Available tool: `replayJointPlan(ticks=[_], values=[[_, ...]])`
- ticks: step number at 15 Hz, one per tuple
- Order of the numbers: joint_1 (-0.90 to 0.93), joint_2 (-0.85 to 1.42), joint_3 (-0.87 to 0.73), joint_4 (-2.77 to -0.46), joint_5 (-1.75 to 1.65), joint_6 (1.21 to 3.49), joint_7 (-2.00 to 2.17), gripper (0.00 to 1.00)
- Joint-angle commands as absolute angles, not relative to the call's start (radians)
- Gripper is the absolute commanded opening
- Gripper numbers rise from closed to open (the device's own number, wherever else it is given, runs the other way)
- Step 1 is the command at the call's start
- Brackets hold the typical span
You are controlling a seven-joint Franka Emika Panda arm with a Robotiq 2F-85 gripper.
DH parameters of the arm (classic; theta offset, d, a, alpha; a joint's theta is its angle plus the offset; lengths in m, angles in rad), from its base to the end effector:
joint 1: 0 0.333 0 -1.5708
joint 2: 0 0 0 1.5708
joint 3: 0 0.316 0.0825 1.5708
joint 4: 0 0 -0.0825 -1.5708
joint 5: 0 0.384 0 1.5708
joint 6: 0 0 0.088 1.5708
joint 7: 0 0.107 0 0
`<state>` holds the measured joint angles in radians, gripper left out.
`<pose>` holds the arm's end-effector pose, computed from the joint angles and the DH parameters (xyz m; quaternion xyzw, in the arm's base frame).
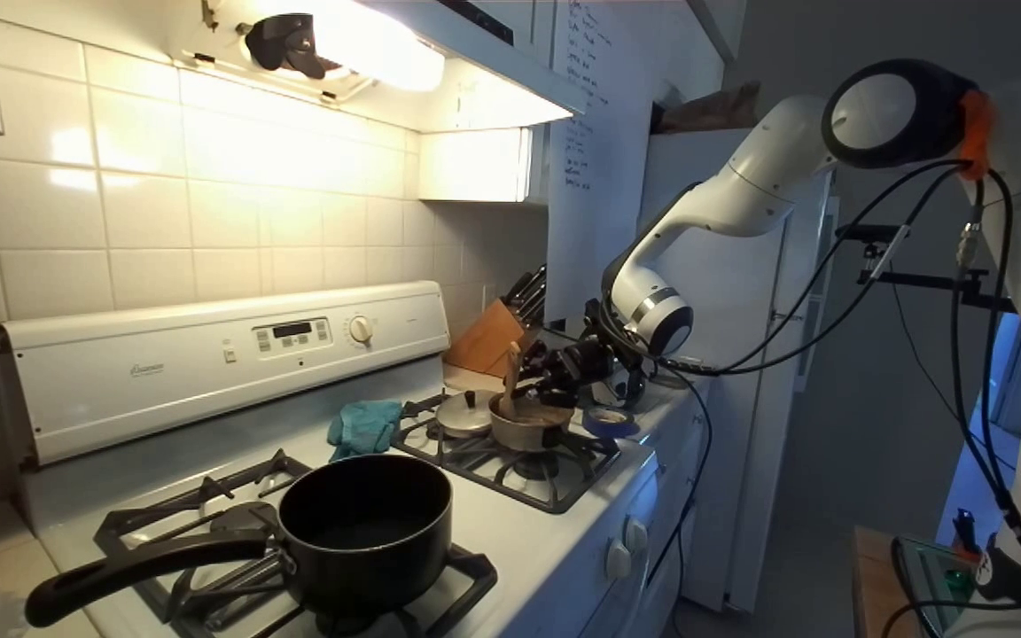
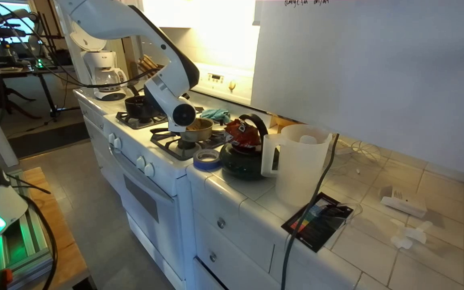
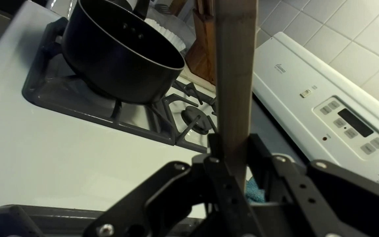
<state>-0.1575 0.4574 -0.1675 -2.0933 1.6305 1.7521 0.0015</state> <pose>0.5582 -0.0926 0.2191 -0.5839 0.5031 0.1576 0.6173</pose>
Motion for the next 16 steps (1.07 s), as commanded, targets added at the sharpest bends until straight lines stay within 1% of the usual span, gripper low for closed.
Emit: replayJointPlan(ticks=[1, 5, 8, 16], values=[[-0.176, 0.394, -0.184, -2.198, 1.620, 1.733, 0.034, 0.06], [-0.179, 0.342, -0.207, -2.272, 1.652, 1.779, -0.003, 0.06], [-0.176, 0.328, -0.221, -2.280, 1.669, 1.816, -0.063, 0.06], [-0.164, 0.436, -0.196, -2.130, 1.673, 1.863, -0.263, 0.06]])
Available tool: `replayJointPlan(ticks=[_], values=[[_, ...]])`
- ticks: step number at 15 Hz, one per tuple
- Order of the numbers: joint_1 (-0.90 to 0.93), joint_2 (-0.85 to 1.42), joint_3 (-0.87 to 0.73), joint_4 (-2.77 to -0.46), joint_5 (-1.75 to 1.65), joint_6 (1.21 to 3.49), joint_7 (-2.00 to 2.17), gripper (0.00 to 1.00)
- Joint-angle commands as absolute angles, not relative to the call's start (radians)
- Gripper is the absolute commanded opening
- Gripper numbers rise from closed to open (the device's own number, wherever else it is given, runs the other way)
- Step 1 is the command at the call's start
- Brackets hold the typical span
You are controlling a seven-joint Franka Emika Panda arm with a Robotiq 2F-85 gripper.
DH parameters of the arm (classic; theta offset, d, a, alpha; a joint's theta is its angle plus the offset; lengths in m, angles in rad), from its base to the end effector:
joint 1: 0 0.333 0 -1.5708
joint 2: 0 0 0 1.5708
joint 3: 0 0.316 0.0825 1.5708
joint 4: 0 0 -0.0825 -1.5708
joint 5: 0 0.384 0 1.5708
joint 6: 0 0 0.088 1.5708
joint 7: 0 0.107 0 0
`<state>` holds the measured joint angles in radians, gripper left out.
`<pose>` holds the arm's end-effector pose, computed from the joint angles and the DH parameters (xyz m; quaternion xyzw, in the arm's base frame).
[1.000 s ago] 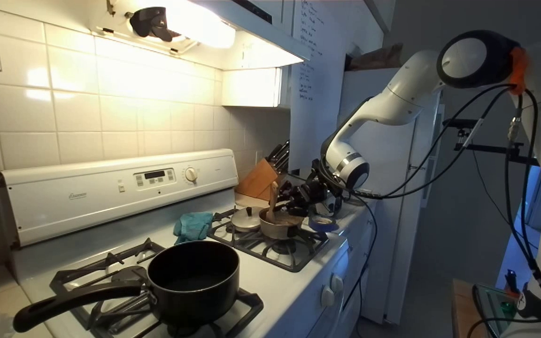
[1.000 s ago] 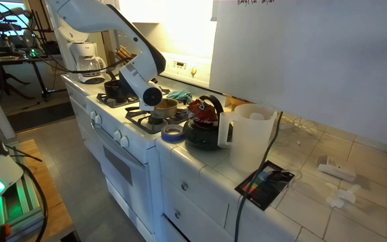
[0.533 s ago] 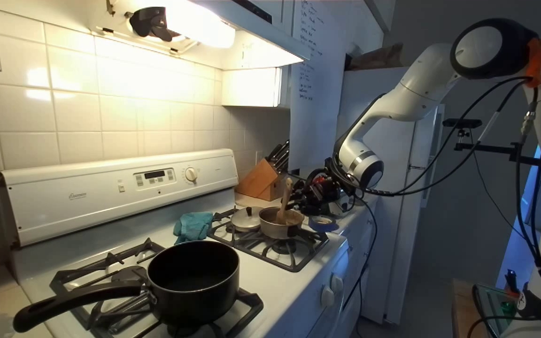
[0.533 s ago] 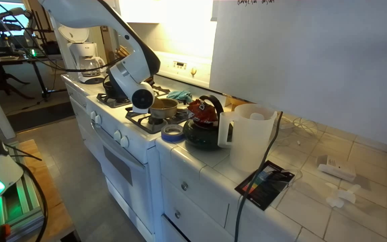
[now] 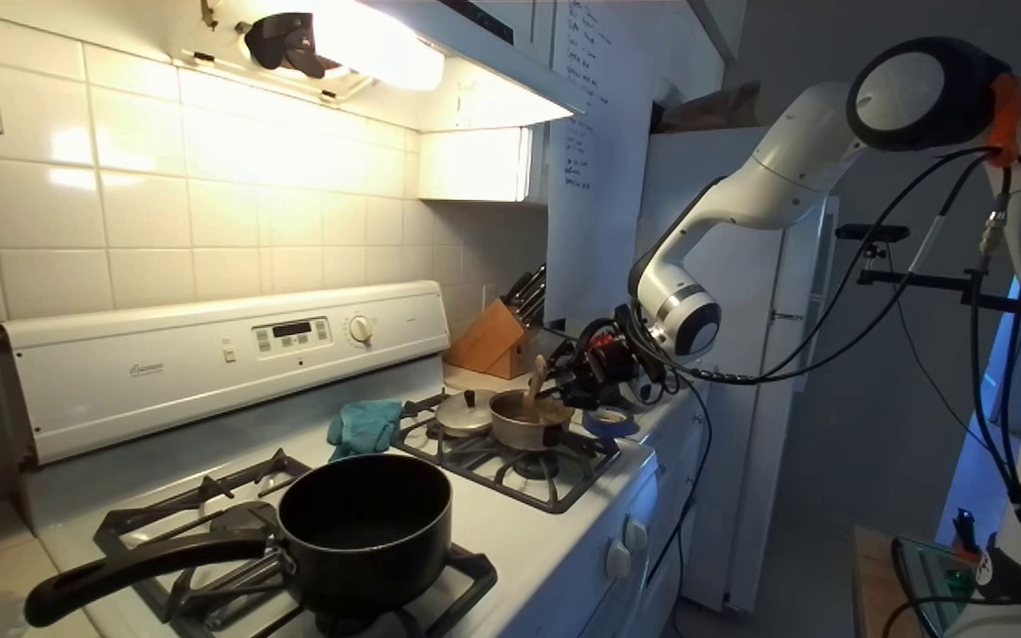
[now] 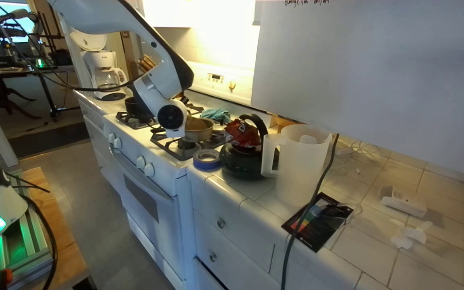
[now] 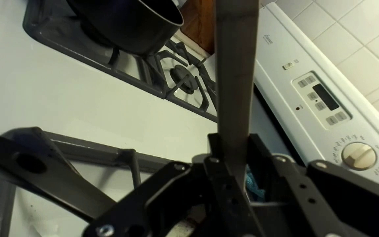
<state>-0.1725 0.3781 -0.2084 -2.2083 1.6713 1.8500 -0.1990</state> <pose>0.5230 -0.1261 0.2189 -0.6086 0.5067 0.0543 0.6082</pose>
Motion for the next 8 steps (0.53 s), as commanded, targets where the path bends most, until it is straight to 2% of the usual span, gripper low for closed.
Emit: replayJointPlan(ticks=[1, 8], values=[[-0.163, 0.452, -0.194, -2.106, 1.665, 1.855, -0.274, 0.06], [-0.144, 0.474, -0.162, -2.055, 1.621, 1.821, -0.292, 0.06]])
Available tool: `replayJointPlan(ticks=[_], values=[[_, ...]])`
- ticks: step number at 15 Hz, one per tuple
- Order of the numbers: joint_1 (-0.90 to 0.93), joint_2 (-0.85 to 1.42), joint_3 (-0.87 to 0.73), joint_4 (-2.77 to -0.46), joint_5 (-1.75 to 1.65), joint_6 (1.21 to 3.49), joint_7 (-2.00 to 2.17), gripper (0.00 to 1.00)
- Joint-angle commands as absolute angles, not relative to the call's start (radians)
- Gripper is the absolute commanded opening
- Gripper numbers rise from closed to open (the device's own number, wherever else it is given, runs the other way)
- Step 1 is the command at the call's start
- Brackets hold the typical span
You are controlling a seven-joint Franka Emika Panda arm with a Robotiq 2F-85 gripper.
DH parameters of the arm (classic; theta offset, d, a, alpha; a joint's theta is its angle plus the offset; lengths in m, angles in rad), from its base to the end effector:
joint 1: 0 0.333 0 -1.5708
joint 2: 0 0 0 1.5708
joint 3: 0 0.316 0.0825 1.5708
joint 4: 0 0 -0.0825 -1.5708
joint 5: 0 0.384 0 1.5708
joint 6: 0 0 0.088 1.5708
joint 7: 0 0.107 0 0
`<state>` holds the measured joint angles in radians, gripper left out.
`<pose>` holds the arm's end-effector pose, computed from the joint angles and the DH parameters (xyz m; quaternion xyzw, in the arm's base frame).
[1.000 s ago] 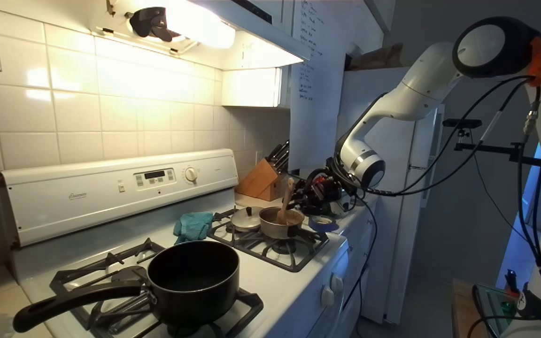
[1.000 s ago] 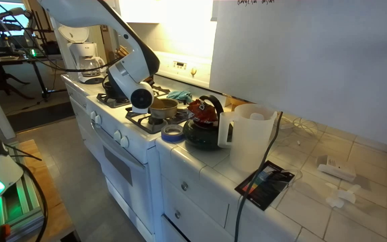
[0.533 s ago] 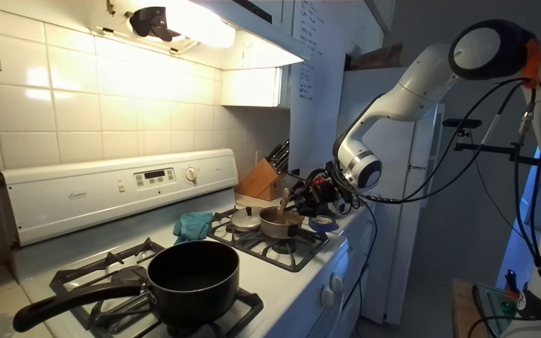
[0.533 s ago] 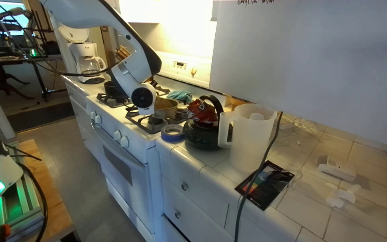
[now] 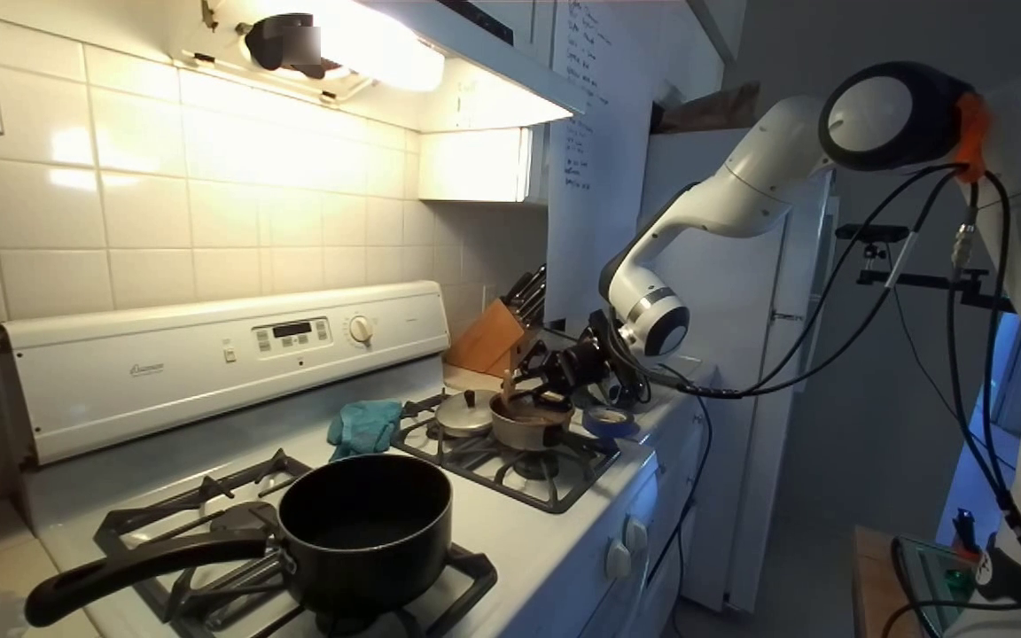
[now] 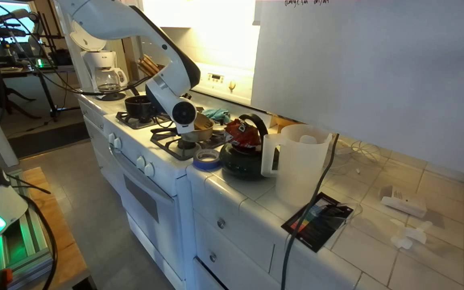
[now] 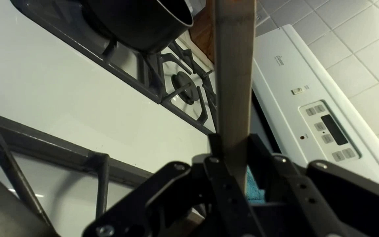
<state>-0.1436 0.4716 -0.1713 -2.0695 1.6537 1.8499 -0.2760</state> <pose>0.5679 -0.1010 0.2141 -0.6560 0.4438 0.0404 0.6091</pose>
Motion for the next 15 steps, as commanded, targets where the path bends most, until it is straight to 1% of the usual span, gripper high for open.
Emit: replayJointPlan(ticks=[1, 8, 12, 15], values=[[-0.145, 0.463, -0.160, -2.069, 1.613, 1.807, -0.291, 0.06], [-0.168, 0.410, -0.186, -2.159, 1.522, 1.690, -0.220, 0.06], [-0.176, 0.414, -0.213, -2.156, 1.430, 1.694, -0.311, 0.06], [-0.160, 0.403, -0.208, -2.138, 1.380, 1.738, -0.388, 0.06]])
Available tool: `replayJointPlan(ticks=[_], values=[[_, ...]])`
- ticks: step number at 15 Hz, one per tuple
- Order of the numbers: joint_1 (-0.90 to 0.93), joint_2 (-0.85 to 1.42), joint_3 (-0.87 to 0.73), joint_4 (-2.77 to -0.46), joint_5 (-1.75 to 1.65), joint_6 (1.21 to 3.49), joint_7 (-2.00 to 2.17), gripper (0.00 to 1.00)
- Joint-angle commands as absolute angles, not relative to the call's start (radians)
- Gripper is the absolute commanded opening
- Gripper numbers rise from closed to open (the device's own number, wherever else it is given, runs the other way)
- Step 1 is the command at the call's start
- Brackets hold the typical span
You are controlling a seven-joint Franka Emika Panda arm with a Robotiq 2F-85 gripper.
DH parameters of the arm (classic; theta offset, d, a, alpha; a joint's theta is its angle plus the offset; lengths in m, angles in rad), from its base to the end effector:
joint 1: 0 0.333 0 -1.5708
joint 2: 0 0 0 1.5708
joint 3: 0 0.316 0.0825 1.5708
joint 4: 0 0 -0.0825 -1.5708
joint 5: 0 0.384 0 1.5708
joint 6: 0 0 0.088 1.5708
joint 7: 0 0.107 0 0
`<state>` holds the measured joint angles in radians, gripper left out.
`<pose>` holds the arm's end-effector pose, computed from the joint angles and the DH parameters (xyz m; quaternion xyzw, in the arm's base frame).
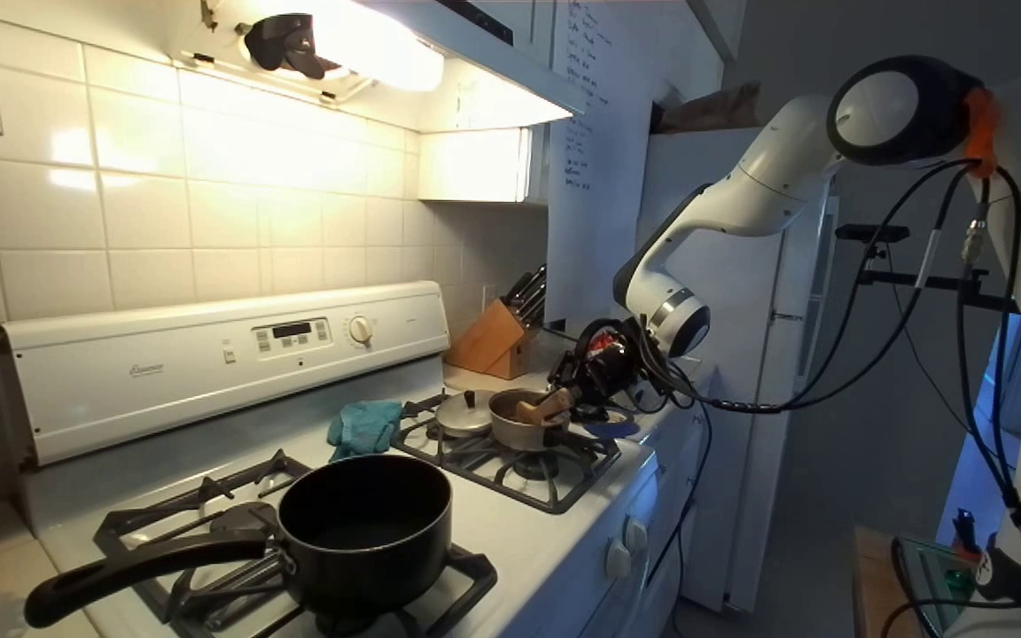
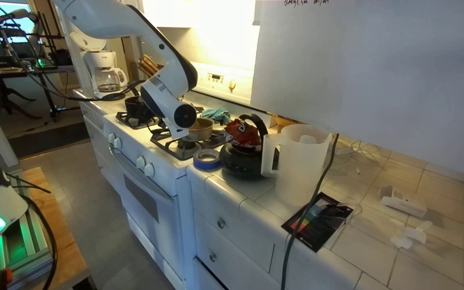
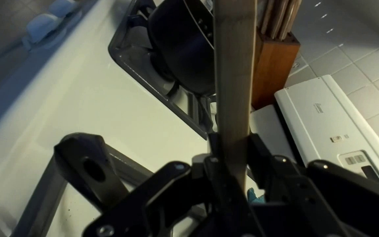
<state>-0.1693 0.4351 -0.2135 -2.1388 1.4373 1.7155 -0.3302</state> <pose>0.5241 -0.1120 0.2091 -0.7037 0.3803 0.0987 0.5920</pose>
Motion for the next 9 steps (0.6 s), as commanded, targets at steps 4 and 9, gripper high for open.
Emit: replayJointPlan(ticks=[4, 9], values=[[-0.123, 0.378, -0.182, -2.094, 1.350, 1.806, -0.491, 0.06], [-0.038, 0.328, -0.128, -2.082, 1.224, 1.956, -0.501, 0.06]])
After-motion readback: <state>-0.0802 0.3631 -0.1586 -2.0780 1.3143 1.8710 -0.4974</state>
